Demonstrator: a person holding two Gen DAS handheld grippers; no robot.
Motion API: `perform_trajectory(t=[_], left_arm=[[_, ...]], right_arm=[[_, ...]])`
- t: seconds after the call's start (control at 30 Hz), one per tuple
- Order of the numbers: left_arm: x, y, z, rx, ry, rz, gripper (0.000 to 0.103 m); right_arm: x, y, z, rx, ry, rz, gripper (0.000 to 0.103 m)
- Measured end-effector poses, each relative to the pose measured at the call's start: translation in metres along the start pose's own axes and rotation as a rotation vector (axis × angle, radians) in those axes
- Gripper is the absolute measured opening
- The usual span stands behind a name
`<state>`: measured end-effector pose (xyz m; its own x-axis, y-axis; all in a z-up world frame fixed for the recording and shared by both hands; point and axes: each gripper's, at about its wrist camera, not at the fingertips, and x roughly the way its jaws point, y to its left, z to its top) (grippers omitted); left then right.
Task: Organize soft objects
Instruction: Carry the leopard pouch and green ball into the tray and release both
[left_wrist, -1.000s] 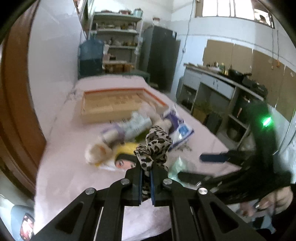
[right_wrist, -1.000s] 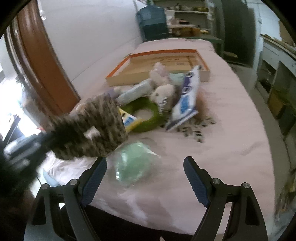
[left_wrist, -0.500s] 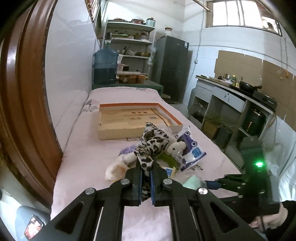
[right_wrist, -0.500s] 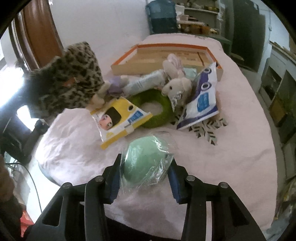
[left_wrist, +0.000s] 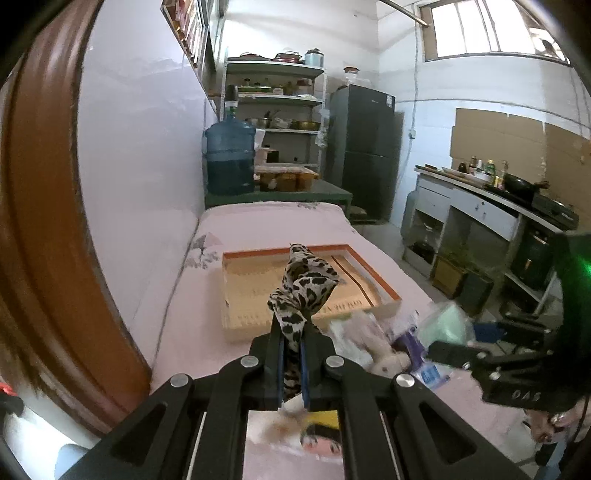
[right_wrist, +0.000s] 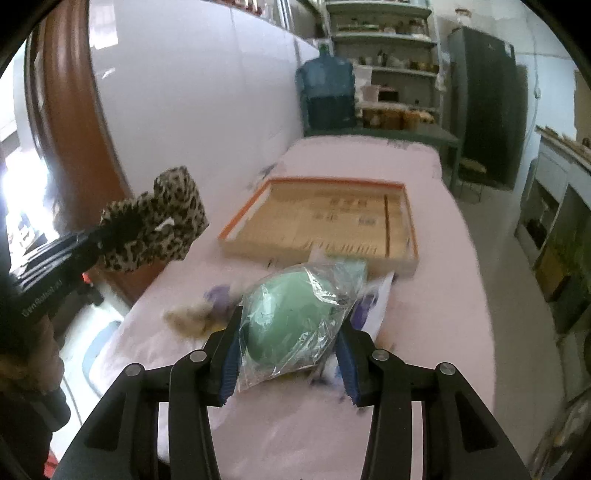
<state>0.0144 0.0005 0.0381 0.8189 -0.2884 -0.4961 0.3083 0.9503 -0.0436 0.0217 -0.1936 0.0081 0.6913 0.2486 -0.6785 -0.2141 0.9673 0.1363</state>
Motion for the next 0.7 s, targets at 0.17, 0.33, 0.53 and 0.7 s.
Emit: perform_trajectory(t=[0.17, 0.33, 0.53, 0.7], left_arm=[[0.034, 0.007, 0.028, -0.017, 0.01, 0.014, 0.007], [0.074, 0.013, 0.049, -0.035, 0.042, 0.008, 0.007], [0.122, 0.022, 0.069, -0.06, 0.104, -0.011, 0.007], [0.165, 0.034, 0.085, -0.104, 0.157, -0.051, 0.007]], right_arm=[[0.008, -0.017, 0.037, 0.007, -0.047, -0.006, 0.046], [0.026, -0.033, 0.071, 0.025, -0.067, -0.012, 0.046], [0.066, -0.055, 0.11, 0.041, -0.037, -0.015, 0.046], [0.104, -0.076, 0.139, 0.048, 0.01, -0.002, 0.046]])
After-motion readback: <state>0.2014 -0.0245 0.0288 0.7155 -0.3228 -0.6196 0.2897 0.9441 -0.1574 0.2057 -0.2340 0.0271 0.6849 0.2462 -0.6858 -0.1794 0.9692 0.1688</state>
